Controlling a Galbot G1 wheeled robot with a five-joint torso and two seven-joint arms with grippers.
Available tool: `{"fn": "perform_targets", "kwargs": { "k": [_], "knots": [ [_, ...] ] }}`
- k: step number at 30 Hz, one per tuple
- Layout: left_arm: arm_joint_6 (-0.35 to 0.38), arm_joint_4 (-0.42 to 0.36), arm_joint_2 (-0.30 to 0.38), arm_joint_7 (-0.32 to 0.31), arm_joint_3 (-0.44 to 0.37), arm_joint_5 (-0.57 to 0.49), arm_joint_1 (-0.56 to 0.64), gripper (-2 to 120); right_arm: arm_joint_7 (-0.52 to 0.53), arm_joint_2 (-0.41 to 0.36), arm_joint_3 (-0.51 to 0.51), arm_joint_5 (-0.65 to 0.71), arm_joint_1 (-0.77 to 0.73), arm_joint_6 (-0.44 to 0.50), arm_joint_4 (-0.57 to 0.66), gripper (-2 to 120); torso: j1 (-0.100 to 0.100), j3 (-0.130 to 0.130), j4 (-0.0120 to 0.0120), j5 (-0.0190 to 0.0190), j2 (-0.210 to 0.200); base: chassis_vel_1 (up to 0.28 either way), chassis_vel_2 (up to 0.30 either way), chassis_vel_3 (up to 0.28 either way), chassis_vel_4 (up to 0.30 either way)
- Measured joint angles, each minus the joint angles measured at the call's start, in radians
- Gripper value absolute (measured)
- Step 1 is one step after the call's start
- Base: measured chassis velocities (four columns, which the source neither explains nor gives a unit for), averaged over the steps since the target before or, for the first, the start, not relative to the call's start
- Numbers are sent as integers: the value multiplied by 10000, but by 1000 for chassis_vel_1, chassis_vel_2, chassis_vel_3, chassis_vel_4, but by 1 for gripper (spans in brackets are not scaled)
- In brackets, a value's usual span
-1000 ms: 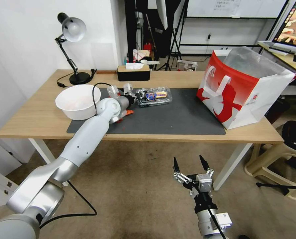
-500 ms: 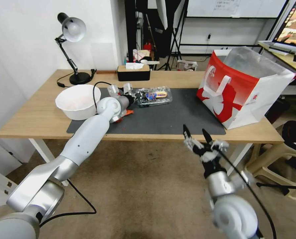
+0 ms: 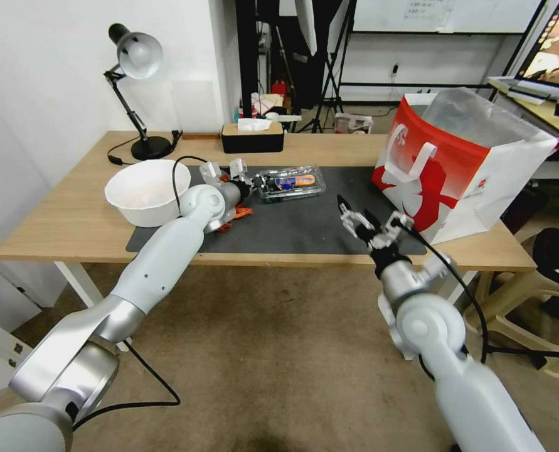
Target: Close the takeout container lid, then place the container into the takeout bag.
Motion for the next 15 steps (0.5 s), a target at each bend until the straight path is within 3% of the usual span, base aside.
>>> {"fn": "perform_targets", "kwargs": {
  "k": [15],
  "knots": [
    [-4,98,-52,19,-17,-58,18,0,201,-511,-1011,675,2763,-1021,-2436,100,-1,-1,-1,1,0,0,0,0,0]
  ]
}}
